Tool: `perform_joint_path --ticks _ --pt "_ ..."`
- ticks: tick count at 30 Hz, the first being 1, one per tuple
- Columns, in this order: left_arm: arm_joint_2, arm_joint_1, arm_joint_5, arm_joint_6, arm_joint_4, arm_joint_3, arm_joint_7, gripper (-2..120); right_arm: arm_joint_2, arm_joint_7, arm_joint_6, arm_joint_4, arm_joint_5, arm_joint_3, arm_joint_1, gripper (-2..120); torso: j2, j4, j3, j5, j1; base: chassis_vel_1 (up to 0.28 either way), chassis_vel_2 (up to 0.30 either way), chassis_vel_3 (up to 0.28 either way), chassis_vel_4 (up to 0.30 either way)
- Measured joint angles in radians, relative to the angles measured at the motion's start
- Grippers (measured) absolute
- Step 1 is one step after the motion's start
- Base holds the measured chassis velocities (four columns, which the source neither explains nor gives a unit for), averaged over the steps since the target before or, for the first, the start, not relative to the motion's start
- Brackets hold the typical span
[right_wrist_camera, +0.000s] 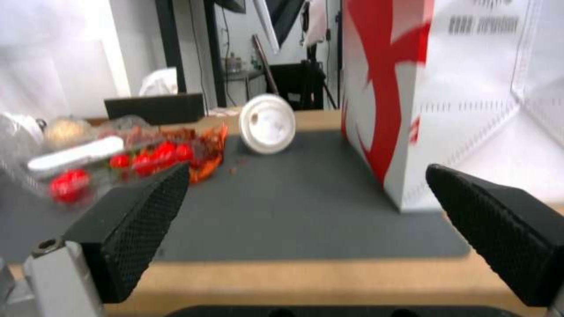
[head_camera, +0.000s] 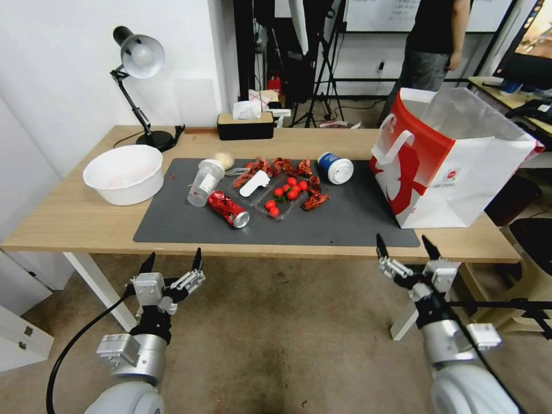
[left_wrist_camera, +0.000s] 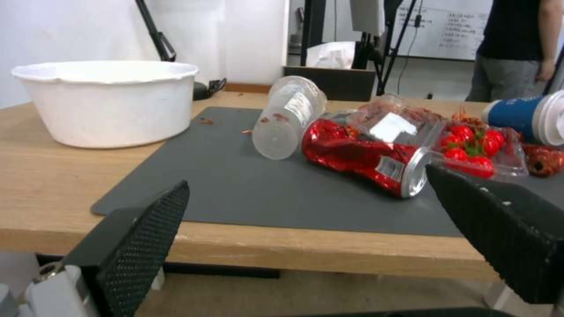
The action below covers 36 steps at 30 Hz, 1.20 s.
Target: Pick up the trash from the table and place it into the takeout bag.
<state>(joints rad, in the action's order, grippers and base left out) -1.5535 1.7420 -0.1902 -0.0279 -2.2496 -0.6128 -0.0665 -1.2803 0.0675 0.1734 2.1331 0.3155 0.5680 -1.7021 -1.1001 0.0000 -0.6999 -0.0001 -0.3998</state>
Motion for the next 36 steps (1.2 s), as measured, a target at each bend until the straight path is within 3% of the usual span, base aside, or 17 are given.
perform_joint_path --ticks 9,36 --pt "0.008 -0.005 0.013 0.009 0.024 -0.004 -0.024 100 -0.032 -0.003 0.015 -0.032 -0.041 -0.041 -0.012 100 0.0 0.0001 0.0 0.0 0.0 0.0 0.0 0.0 0.0" --pt "0.009 -0.004 0.009 0.012 0.025 -0.013 -0.025 100 -0.028 -0.003 0.004 -0.028 -0.049 -0.049 -0.012 100 0.0 0.0001 0.0 0.0 0.0 0.0 0.0 0.0 0.0"
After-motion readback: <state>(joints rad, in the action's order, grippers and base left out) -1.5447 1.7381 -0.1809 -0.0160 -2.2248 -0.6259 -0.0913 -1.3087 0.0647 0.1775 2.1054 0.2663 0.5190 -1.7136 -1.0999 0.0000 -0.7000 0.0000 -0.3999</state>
